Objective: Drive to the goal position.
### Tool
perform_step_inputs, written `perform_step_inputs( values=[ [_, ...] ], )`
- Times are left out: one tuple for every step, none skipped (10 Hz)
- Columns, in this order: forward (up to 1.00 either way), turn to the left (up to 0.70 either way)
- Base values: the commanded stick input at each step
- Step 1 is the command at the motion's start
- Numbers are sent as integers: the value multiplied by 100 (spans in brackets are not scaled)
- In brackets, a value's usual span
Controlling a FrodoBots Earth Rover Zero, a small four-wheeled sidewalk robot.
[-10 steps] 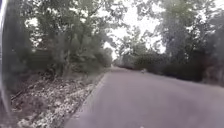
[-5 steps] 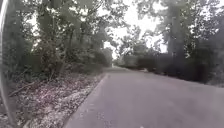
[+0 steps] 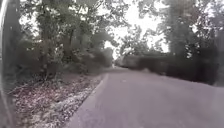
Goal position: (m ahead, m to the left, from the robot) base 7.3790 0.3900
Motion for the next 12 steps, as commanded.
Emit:
perform_step_inputs(
  values=[
    [70,1],
    [70,1],
    [70,1],
    [70,1],
    [70,1],
    [70,1],
    [70,1],
    [70,1],
    [70,1],
    [70,1],
    [70,1],
    [70,1]
  ],
)
